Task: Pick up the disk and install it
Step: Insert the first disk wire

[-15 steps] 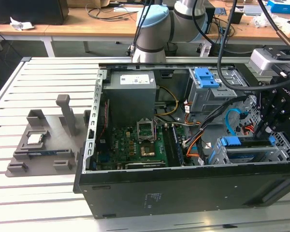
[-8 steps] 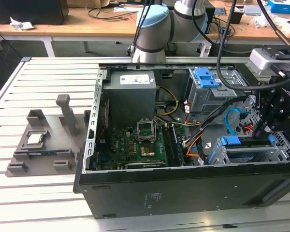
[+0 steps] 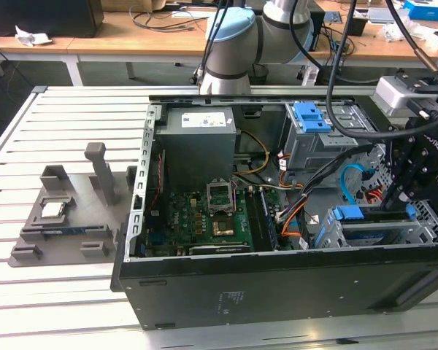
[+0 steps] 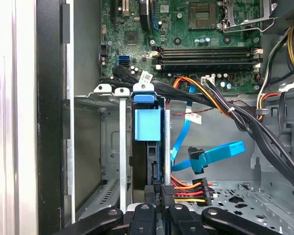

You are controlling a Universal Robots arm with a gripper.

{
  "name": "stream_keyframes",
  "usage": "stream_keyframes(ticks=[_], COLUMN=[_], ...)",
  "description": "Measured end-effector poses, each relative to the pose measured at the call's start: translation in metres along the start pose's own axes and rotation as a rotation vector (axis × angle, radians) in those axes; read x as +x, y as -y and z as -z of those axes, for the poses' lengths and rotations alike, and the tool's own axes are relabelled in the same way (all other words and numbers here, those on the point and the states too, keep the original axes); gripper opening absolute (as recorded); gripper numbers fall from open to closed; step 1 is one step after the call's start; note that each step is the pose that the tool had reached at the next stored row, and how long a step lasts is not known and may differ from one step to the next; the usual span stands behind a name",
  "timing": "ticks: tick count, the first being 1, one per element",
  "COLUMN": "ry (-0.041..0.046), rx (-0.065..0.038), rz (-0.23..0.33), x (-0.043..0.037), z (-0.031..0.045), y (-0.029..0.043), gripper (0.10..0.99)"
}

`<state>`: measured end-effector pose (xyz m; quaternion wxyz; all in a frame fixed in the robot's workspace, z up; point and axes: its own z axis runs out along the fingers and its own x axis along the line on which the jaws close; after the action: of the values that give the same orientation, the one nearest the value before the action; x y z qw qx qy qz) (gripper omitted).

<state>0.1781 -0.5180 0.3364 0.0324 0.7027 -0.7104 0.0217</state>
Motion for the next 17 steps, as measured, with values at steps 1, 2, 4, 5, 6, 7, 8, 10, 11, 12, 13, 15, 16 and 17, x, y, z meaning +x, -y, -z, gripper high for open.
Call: stream_keyframes(ticks=[1,2,4,5,6,7,8,10,11,12,13,15,16,17], ry=[0.0001,-0.0003,-0.0003,-0.0001,0.0000,0.0000,0.0008,0.0003,0.0000,-0.0005,-0.0007,-0.0057,-0.0073,-0.0080], rx=[0.000,0.000,0.000,0.000,0.000,0.000,0.000,0.000,0.000,0.000,0.000,0.000,0.000,0.000], rz=[0.000,0.000,0.000,0.000,0.000,0.000,0.000,0.000,0.000,0.000,0.000,0.000,0.000,0.000], x=[0.0000,-0.0001,-0.0001,-0.0001,-0.0001,-0.0001,-0.0002,-0.0001,-0.0001,0.0000,0.0003,0.0006,0.0006,0.0008], z=[-0.0006,-0.0009,-0.0011,-0.0012,-0.0013,-0.0013,-0.0015,-0.0014,-0.0012,0.0001,0.0032,0.0137,0.0169,0.0209], y=[0.0000,0.0000,0.0000,0.0000,0.0000,0.0000,0.0000,0.0000,0.0000,0.0000,-0.0001,-0.0002,-0.0003,-0.0003], gripper=[0.169,0.169,0.169,0.169,0.169,0.169,0.169,0.243,0.243,0.243,0.243,0.243,0.243,0.227])
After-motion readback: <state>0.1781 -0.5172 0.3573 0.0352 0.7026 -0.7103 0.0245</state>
